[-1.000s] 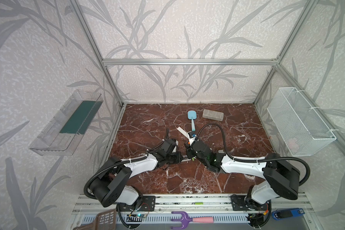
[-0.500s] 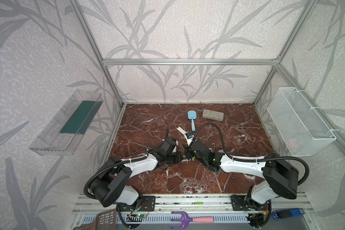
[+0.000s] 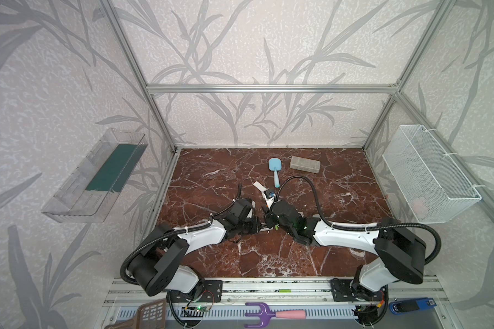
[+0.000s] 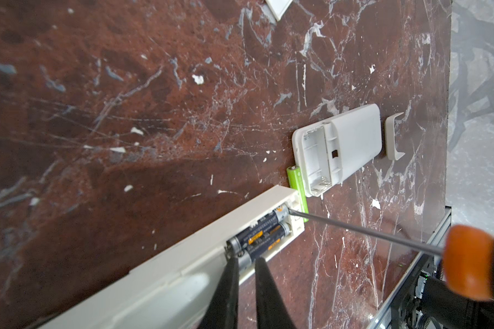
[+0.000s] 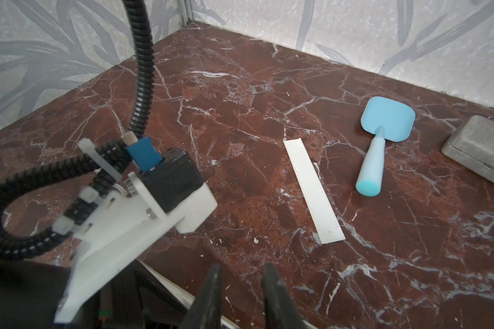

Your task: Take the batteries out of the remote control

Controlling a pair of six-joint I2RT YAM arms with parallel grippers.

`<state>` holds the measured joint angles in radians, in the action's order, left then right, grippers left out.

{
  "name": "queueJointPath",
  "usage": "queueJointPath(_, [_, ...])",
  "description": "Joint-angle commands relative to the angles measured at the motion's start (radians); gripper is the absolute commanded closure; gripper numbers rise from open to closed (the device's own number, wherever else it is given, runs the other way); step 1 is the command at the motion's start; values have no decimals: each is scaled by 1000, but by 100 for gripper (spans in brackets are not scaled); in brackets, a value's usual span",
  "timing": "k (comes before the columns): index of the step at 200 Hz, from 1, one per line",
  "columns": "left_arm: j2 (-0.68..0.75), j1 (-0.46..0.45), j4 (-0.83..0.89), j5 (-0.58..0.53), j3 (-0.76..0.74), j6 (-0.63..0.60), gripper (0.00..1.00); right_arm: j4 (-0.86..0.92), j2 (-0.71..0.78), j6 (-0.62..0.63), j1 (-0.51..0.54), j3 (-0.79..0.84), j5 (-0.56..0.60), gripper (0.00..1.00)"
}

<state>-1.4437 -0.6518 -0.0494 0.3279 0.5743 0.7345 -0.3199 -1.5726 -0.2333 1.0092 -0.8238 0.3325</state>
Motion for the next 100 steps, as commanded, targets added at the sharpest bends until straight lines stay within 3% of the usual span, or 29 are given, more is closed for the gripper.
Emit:
queueJointPath(1, [-50, -2, 160, -29, -33, -3, 83, 24, -18, 7, 7, -23, 4, 100])
queueJointPath(46, [-43, -3, 167, -35, -30, 0, 82, 53, -20, -32, 6, -6, 5, 100])
queueJointPath(100, [6, 0, 154, -26, -31, 56, 66, -13, -20, -150, -3, 98, 37, 100])
